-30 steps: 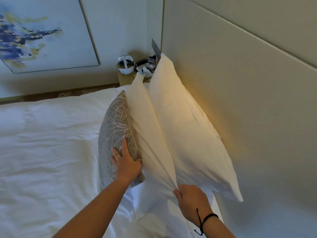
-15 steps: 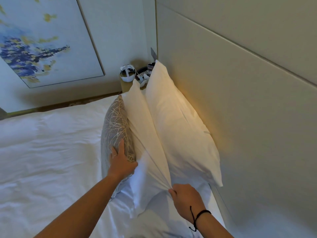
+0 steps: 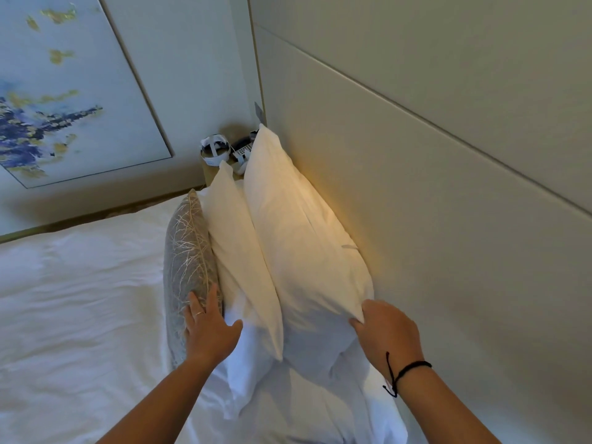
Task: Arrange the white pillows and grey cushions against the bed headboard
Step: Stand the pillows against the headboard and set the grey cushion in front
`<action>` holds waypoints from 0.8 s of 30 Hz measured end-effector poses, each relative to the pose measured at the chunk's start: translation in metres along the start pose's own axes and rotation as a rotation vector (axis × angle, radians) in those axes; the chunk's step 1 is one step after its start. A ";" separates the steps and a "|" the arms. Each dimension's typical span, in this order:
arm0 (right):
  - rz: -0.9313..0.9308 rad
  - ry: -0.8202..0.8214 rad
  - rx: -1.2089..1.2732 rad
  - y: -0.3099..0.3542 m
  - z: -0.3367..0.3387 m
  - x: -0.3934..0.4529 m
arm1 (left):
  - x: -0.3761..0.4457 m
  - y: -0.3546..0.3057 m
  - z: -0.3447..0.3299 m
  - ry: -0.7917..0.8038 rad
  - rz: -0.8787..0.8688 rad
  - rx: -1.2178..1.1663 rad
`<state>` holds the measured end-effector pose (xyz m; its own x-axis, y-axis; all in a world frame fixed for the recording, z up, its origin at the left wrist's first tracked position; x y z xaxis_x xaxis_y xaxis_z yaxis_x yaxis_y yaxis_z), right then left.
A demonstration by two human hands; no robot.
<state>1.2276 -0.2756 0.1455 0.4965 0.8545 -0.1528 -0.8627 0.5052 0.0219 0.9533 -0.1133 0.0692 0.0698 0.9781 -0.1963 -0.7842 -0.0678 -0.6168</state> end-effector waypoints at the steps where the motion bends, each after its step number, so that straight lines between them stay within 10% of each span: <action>1: 0.033 0.003 -0.020 -0.001 -0.004 0.002 | 0.001 0.000 0.000 0.009 0.008 0.005; 24: 0.001 -0.049 0.196 -0.032 -0.038 -0.019 | -0.077 -0.049 -0.044 0.097 -0.208 0.478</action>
<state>1.2426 -0.3124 0.1100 0.5043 0.8573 -0.1041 -0.8303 0.5144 0.2145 1.0134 -0.1943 0.0811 0.2929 0.9370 -0.1905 -0.9398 0.2453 -0.2381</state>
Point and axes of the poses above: each hand's wrist, its own x-axis towards the middle knuckle, its own z-axis out of the back of the hand, y = z × x, the point moved 1 cm from there along x, towards the middle knuckle, and after that the axes turned 11 degrees about -x, right-handed, at the moved point
